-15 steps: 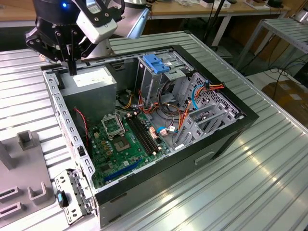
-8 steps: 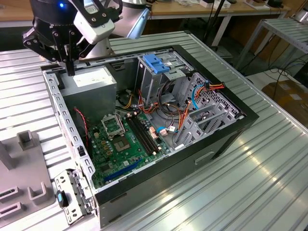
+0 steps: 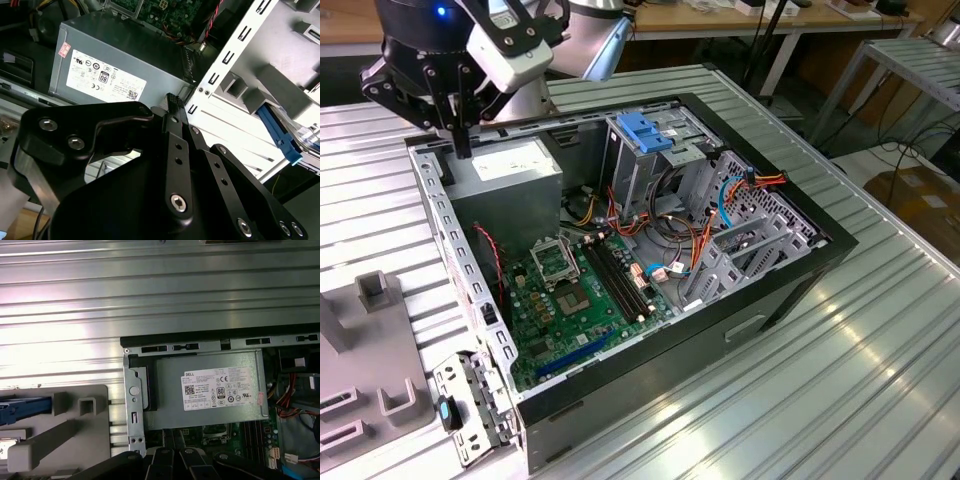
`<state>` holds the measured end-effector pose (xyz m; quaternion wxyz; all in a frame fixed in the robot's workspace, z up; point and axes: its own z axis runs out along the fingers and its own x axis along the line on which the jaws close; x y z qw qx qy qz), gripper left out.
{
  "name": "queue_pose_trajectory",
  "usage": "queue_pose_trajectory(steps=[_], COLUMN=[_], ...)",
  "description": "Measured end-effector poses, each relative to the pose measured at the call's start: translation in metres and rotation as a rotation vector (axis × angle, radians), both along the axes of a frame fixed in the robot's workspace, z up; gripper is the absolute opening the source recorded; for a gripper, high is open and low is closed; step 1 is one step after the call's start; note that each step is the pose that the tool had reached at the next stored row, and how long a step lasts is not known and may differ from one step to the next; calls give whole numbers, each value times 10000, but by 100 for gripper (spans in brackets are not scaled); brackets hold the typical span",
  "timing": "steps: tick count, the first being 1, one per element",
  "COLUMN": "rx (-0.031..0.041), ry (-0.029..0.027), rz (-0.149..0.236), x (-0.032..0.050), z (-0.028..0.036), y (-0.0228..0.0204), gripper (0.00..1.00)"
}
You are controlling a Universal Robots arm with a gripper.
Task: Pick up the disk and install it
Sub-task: 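Reach for the disk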
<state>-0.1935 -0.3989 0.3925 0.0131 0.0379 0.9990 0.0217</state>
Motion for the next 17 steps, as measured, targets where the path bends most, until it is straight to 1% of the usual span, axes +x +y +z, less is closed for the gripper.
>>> queue_pose_trajectory(steps=[14,17], rx=[0,0], ry=[0,0], rz=[0,0], x=[-81,-109], z=[-2,-2], y=[0,0], gripper=[11,11])
